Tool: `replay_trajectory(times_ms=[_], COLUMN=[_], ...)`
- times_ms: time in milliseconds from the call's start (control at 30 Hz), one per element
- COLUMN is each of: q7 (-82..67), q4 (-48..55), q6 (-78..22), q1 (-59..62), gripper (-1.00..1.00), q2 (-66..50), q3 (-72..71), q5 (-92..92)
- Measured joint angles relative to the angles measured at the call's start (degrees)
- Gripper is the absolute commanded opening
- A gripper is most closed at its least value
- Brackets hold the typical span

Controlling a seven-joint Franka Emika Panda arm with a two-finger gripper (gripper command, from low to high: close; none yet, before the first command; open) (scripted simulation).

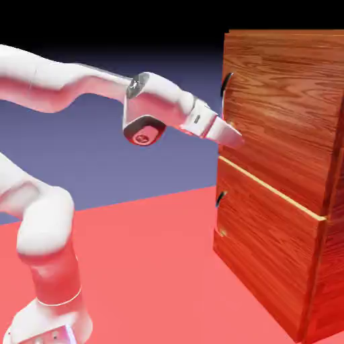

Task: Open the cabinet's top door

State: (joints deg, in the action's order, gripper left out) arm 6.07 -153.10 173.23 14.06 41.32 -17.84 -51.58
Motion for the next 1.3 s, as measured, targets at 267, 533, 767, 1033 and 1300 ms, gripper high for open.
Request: replay_trajectory(times_ms=[267, 533, 767, 1033, 1300], q7=[-14.06, -28.13, -40.43, -54.49, -68.55], q4=[3.06, 6.11, 8.79, 11.84, 14.9], q6=[-0.3, -0.6, -0.86, -1.16, -1.46], q1=[5.7, 11.4, 16.39, 22.08, 27.78], gripper=[0.0, 0.0, 0.0, 0.0, 0.0], q2=[3.35, 6.7, 9.63, 12.98, 16.33], q3=[-6.9, -13.79, -19.83, -26.72, -33.62], q5=[-19.94, -39.88, -57.32, -77.26, -97.19])
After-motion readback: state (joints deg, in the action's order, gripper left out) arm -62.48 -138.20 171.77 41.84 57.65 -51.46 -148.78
